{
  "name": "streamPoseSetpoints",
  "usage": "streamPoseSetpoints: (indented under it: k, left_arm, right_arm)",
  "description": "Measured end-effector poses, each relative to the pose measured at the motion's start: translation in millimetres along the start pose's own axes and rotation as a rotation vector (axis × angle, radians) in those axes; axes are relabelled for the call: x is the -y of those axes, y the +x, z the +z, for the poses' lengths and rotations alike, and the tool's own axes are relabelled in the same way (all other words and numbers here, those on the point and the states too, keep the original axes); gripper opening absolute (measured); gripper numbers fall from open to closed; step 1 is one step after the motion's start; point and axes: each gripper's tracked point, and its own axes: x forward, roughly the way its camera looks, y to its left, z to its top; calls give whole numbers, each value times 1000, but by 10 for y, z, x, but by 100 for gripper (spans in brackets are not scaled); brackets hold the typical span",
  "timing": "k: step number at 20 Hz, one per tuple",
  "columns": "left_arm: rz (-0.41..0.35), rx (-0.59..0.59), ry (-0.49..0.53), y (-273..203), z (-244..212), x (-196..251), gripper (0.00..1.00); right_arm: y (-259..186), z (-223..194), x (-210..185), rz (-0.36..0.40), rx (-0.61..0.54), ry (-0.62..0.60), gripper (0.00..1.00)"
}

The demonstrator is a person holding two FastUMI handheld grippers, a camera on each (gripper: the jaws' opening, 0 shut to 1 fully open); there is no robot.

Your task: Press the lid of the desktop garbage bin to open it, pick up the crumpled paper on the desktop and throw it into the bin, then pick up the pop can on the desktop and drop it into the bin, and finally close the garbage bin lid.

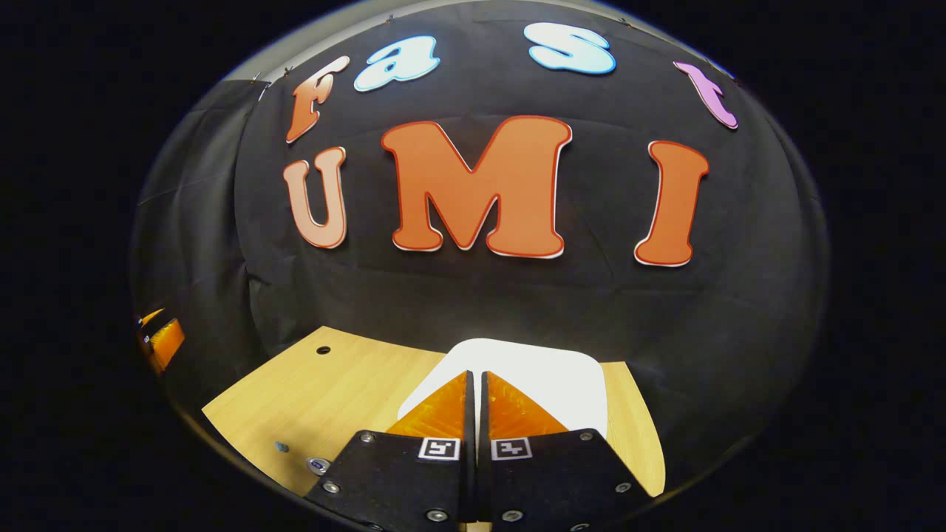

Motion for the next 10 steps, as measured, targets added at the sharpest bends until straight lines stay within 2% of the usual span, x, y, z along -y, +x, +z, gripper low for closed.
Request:
streamPoseSetpoints:
  k: [10]
  left_arm:
    - [29, -45, -4, -50, -159, 126, 99]
  right_arm:
    - [152, -515, 30, 38, -132, -54, 1]
